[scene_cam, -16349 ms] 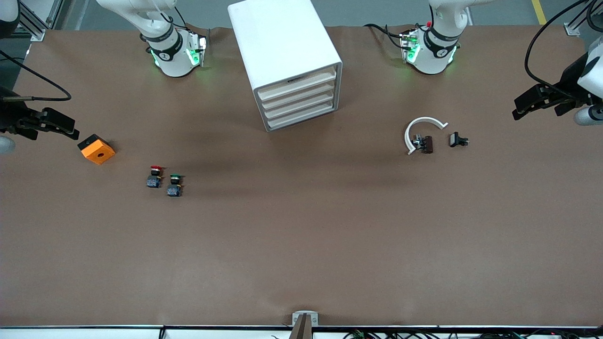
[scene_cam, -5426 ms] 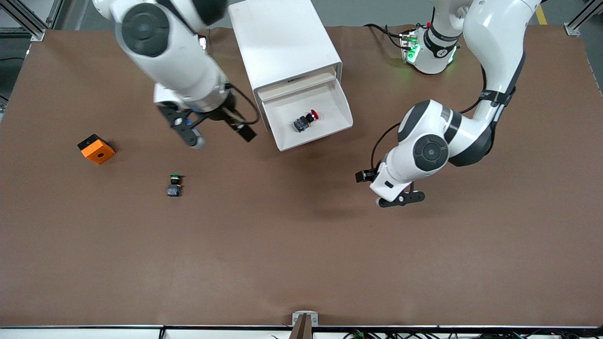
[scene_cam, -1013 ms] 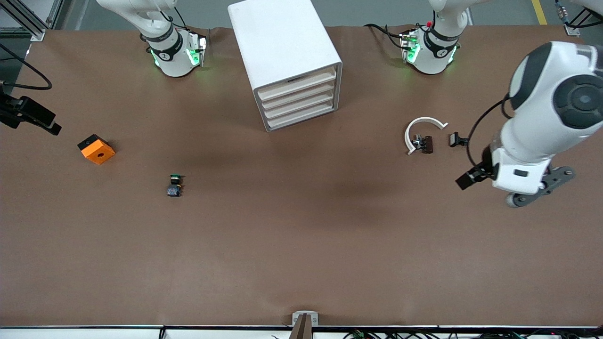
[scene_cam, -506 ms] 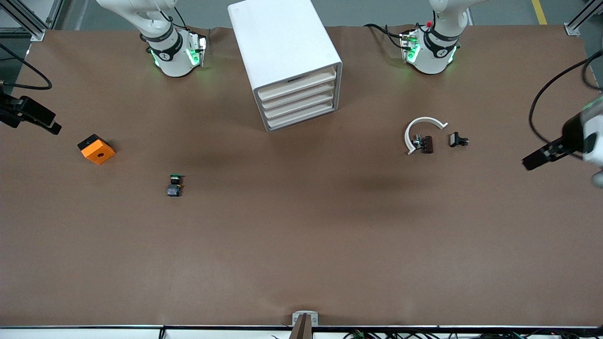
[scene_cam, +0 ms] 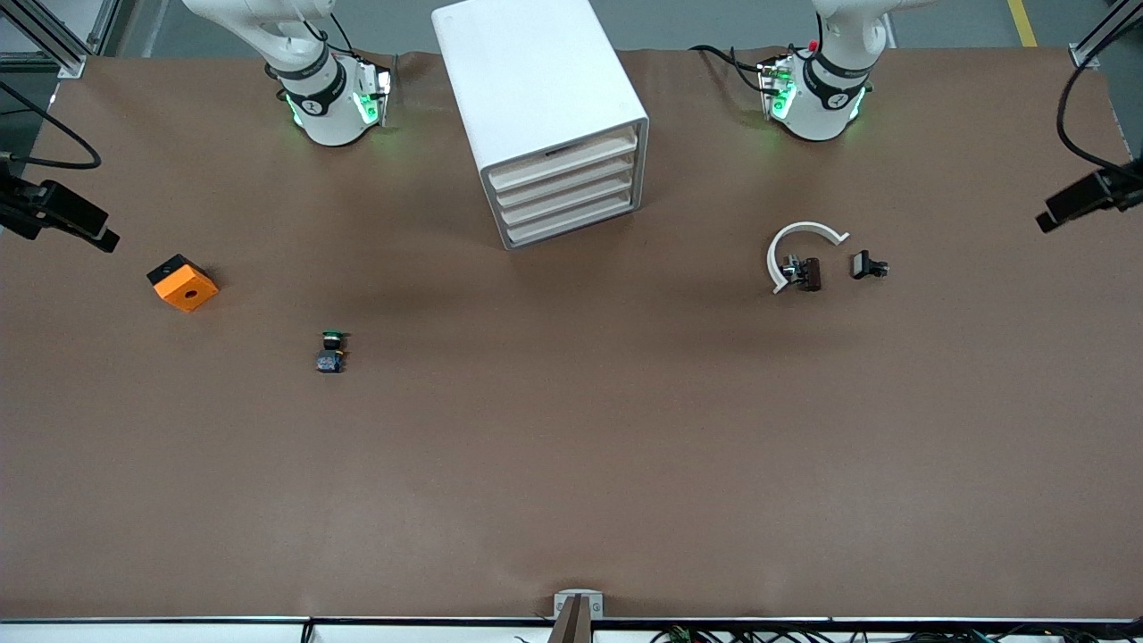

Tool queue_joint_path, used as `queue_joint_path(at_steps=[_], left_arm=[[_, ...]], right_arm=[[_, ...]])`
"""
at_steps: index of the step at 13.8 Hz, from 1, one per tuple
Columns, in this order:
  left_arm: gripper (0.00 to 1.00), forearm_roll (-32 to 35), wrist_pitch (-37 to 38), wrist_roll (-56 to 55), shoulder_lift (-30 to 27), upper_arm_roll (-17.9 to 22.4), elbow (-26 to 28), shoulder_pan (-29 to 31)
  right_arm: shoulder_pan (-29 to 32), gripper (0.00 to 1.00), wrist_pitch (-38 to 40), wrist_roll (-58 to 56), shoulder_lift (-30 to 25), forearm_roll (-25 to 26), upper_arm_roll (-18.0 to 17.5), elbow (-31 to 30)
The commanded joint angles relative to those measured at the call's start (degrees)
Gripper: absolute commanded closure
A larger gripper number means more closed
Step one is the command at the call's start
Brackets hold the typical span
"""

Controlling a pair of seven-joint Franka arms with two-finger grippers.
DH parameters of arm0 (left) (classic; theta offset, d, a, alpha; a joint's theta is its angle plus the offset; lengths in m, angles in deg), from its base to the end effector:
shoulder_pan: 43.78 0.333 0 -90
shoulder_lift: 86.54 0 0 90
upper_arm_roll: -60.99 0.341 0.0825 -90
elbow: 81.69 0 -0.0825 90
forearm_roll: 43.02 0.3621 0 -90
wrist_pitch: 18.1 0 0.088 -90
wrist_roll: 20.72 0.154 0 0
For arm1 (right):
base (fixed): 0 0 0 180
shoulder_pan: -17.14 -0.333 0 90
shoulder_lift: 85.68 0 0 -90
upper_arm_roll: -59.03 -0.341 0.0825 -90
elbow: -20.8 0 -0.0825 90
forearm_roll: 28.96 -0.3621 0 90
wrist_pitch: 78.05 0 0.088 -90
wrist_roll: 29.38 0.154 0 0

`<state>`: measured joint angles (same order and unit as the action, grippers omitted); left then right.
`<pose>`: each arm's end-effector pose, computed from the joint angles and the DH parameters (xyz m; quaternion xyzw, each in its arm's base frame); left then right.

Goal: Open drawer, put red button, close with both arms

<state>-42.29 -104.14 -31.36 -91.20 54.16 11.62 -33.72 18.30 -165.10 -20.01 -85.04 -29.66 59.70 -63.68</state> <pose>0.4949 0.0275 0.6125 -0.9923 -0.1213 0.0223 0.0127 0.5330 -0.0151 0.6351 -0.9951 0.0972 -0.0164 0.0071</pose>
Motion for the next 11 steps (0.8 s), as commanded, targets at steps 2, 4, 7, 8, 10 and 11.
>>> queue_joint_path(at_steps=[2, 4, 7, 8, 10, 11], left_arm=[[0.0, -0.5, -2.0, 5.2, -4.0, 0.9, 5.8, -1.6], [0.0, -0.5, -2.0, 7.0, -5.1, 0.9, 6.9, -1.7], [0.0, -0.4, -1.9, 7.1, -5.3, -0.5, 7.2, -1.7], [0.0, -0.4, -2.0, 7.1, -5.2, -1.1, 7.2, -1.7], [0.0, -0.3, -2.0, 7.0, -5.1, -3.4, 7.2, -1.7], [0.0, -0.2, -1.9, 7.0, -4.9, -3.8, 6.9, -1.7]], right_arm=[[0.7, 0.0, 0.7, -0.6, 0.4, 0.5, -0.7, 1.2], [0.7, 0.0, 0.7, -0.6, 0.5, 0.4, -0.7, 1.2], [0.6, 0.0, 0.7, -0.6, 0.5, 0.5, -0.8, 1.2], [0.6, 0.0, 0.7, -0.6, 0.5, 0.5, -0.7, 1.2], [0.7, 0.0, 0.7, -0.6, 0.5, 0.5, -0.7, 1.2], [0.7, 0.0, 0.8, -0.6, 0.5, 0.5, -0.7, 1.2]])
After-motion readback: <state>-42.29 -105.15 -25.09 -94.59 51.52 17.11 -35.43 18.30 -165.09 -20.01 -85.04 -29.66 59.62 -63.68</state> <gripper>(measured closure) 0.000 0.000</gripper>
